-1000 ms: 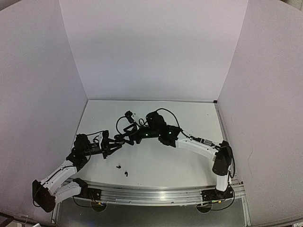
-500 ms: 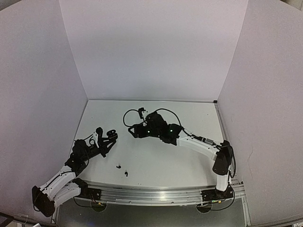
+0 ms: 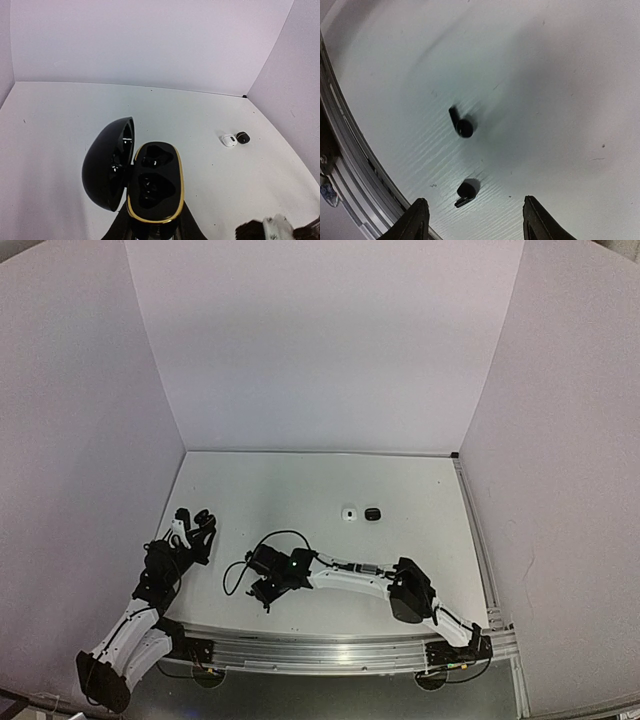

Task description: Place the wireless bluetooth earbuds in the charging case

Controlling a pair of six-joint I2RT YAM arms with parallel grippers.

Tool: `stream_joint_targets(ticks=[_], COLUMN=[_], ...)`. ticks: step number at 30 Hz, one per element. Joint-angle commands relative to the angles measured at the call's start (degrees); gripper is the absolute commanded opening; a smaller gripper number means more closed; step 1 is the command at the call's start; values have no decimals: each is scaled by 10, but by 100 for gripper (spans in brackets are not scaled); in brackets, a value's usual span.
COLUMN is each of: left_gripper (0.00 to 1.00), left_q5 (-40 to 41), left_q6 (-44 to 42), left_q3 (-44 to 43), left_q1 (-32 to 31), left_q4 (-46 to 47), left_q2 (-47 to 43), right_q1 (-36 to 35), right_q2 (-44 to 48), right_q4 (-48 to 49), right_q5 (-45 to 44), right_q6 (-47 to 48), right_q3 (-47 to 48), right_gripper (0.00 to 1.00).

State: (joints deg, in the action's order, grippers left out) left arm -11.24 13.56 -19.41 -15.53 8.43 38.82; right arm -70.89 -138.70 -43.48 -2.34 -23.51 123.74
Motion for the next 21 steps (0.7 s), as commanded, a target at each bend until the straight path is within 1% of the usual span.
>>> stream_joint_targets(ticks=[1, 5, 9, 10, 15, 21], left_gripper=[0, 0, 0, 0, 0, 0], left_q5=[-34, -53, -61, -61, -61, -69], left_q6=[-8, -9, -4, -3, 0, 6], left_q3=[-3, 0, 2, 3, 5, 10], left_q1=[5, 6, 6, 5, 7, 6], left_q4=[35, 49, 53, 51, 48, 56], left_q2=[-6, 3, 0, -2, -1, -8], right_q1=[-5, -10, -13, -14, -23, -28], right_q2=[-16, -48, -79, -85, -89, -105], right_q4=[-47, -52, -56, -56, -63, -73], right_q5=[-9, -22, -13, -11, -27, -28], right_q6=[27, 28, 30, 30, 38, 54], right_q3=[34, 60, 88, 90, 85, 94], right_gripper=[58, 57, 49, 47, 45, 39])
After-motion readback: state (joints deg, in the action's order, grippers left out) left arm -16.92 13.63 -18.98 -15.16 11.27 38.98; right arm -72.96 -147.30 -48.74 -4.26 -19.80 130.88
